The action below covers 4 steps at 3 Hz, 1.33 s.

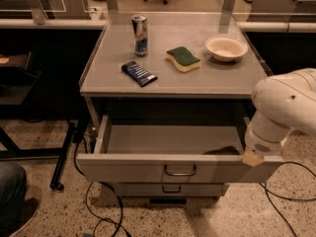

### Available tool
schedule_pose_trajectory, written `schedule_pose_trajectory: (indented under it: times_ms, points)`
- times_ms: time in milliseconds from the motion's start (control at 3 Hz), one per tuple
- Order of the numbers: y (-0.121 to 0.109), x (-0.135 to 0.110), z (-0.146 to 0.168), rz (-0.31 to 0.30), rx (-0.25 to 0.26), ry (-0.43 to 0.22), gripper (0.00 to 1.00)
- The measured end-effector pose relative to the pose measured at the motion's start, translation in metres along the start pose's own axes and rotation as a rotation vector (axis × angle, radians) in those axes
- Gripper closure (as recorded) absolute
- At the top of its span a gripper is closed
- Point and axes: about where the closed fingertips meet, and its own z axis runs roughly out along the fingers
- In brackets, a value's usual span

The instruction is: Close top drawer

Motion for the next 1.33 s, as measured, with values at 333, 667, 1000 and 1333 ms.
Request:
schedule_pose_trajectory:
  times_ms: [333,667,1000,1333]
  points:
    - [-0.026,-0.014,-0.019,0.008,0.08,-0.03,1.0]
    - [-0.026,-0.014,-0.019,0.008,0.08,-0.03,1.0]
    - [-0.023,-0.009,-0.018,0.016,0.07,-0.023,1.0]
    - [-0.022,0.016,-0.034,0.05,0.092,-0.01,1.0]
